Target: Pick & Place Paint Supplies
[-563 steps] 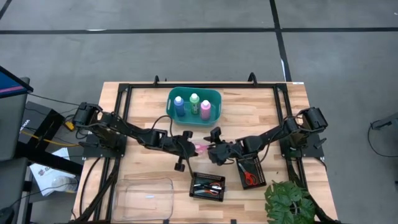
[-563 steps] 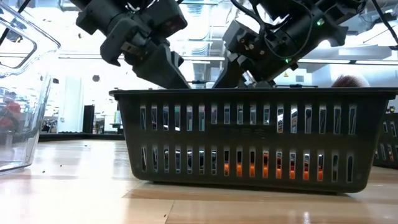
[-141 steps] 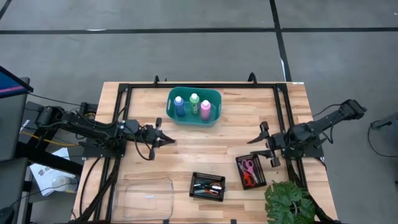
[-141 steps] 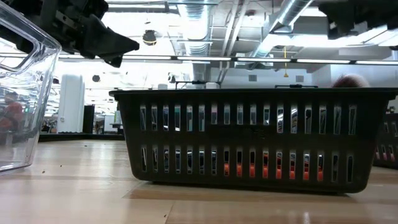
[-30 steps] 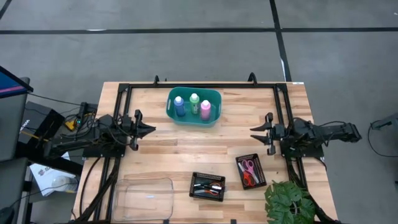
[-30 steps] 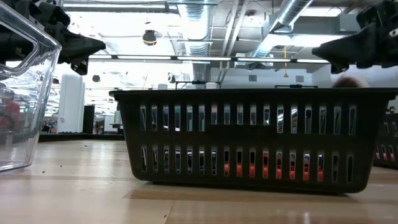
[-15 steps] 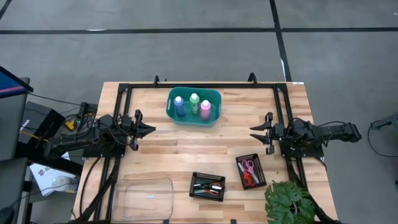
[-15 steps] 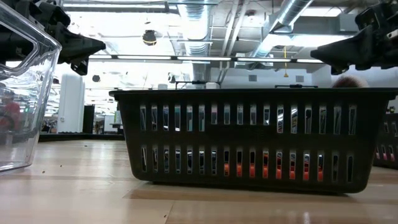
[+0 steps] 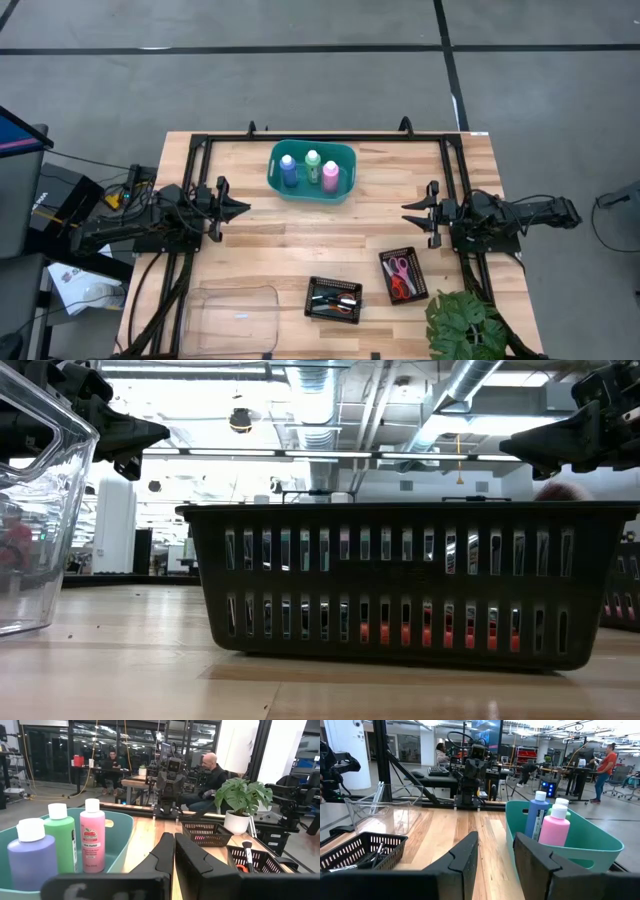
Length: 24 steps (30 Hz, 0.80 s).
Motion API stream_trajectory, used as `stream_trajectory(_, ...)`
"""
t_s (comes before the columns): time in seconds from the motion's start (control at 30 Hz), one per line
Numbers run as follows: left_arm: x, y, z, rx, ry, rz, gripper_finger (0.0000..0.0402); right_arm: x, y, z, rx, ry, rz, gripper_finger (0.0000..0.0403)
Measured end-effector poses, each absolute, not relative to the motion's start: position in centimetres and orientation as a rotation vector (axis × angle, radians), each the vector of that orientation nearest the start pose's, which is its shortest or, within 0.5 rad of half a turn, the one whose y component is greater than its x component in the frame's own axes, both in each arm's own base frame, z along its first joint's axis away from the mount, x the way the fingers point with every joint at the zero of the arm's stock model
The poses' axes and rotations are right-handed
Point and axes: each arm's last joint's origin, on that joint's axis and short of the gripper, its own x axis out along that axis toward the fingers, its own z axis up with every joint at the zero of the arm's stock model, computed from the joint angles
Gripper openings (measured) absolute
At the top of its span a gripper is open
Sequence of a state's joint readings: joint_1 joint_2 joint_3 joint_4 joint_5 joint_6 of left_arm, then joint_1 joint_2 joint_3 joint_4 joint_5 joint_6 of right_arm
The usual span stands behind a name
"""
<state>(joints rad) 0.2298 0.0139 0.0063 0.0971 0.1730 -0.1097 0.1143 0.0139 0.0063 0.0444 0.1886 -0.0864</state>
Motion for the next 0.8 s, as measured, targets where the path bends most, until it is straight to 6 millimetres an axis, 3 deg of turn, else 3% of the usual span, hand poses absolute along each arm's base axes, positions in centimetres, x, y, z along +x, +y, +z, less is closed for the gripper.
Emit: stream_trajectory(0.8, 9.58, 1.73, 17.57, -0.066, -0.108, 0.052, 0.0006, 9.76, 0.58, 16.87, -0.081, -0.033, -0.075, 0.0114)
